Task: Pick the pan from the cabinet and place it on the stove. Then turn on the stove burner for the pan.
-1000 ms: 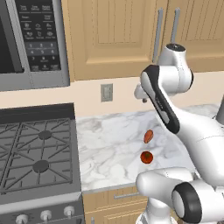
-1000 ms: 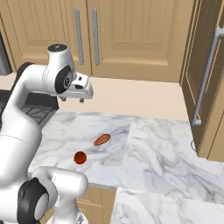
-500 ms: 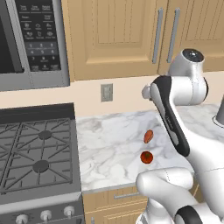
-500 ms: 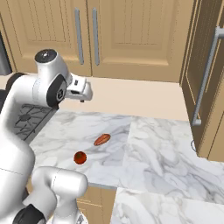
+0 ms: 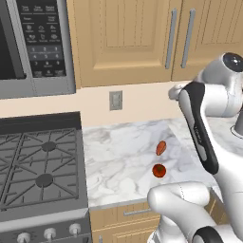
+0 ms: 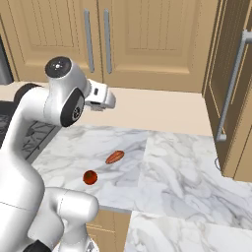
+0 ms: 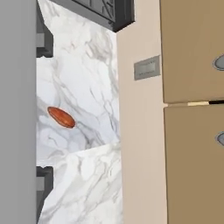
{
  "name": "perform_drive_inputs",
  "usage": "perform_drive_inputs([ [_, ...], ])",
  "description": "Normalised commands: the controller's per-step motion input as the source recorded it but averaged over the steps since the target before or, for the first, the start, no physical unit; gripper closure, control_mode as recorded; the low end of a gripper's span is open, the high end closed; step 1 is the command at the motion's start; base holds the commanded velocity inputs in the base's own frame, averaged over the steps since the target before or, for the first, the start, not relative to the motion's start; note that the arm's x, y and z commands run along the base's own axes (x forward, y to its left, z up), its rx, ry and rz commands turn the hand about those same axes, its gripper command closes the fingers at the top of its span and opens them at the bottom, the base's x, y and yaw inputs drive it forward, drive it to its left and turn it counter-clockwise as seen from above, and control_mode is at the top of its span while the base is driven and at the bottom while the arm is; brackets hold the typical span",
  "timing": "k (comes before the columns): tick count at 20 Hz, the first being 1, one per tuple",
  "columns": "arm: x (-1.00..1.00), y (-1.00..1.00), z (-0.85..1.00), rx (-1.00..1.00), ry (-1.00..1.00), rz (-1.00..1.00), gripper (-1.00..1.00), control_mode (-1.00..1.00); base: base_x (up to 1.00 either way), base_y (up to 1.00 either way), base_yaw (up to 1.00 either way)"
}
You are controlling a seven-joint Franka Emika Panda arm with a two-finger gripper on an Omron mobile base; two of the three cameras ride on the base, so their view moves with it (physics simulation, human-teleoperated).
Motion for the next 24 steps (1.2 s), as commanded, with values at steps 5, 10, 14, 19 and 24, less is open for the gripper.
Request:
perform_drive_inputs([
  [5,0.00,-0.27,0.26,0.00,-0.14,-0.02,-1.00,-1.00,0.00,0.00,0.00],
  [10,-0.04,-0.21,0.25,0.00,-0.20,-0.02,-1.00,-1.00,0.00,0.00,0.00],
  [14,0.00,-0.25,0.23,0.00,-0.17,0.00,-1.00,-1.00,0.00,0.00,0.00],
  [19,-0.56,-0.03,0.06,0.00,-0.27,0.01,-1.00,-1.00,0.00,0.00,0.00],
  [24,-0.14,0.00,0.23,0.00,-0.21,0.00,-1.00,-1.00,0.00,0.00,0.00],
])
